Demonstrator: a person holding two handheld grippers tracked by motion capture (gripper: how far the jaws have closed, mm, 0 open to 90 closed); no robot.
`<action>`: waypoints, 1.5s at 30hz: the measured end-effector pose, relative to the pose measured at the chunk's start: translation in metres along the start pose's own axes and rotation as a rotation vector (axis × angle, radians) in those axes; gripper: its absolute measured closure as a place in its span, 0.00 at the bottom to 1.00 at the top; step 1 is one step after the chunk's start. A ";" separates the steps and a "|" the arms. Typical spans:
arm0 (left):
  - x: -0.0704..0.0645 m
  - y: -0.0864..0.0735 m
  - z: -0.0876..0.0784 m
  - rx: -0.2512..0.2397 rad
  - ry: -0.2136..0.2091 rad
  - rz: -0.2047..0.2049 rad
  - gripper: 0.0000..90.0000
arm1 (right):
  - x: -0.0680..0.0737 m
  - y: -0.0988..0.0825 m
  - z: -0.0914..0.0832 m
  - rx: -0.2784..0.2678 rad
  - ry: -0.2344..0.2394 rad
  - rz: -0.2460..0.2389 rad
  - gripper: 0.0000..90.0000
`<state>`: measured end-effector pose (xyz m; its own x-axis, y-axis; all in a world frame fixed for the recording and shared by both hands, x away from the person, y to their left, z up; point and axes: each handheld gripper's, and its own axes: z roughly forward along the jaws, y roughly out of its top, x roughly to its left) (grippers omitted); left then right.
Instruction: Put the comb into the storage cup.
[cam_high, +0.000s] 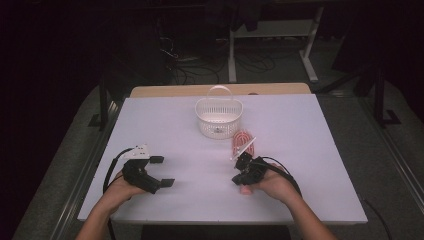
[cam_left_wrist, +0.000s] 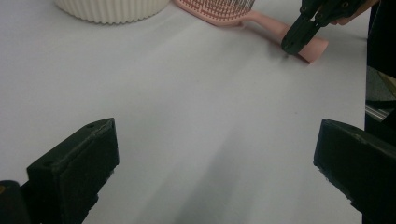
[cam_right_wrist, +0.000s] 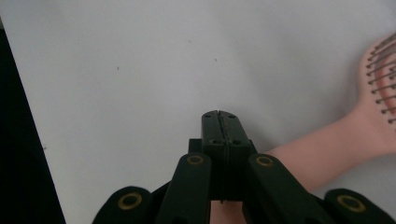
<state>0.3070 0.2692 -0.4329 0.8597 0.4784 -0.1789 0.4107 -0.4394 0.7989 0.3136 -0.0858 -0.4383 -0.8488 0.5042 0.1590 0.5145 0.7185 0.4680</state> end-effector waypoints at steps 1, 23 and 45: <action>0.000 0.000 0.000 0.001 0.001 0.000 0.00 | 0.000 0.000 0.000 0.000 0.000 0.000 0.99; -0.003 0.000 0.001 -0.006 -0.003 -0.010 0.00 | -0.018 -0.033 -0.021 0.003 -0.051 0.075 0.99; -0.004 -0.001 0.001 -0.012 0.001 -0.007 0.00 | -0.044 -0.058 -0.040 -0.017 -0.106 0.134 0.99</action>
<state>0.3029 0.2669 -0.4337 0.8566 0.4822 -0.1836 0.4127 -0.4268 0.8047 0.3163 -0.1691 -0.4382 -0.7544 0.6437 0.1285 0.6195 0.6336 0.4634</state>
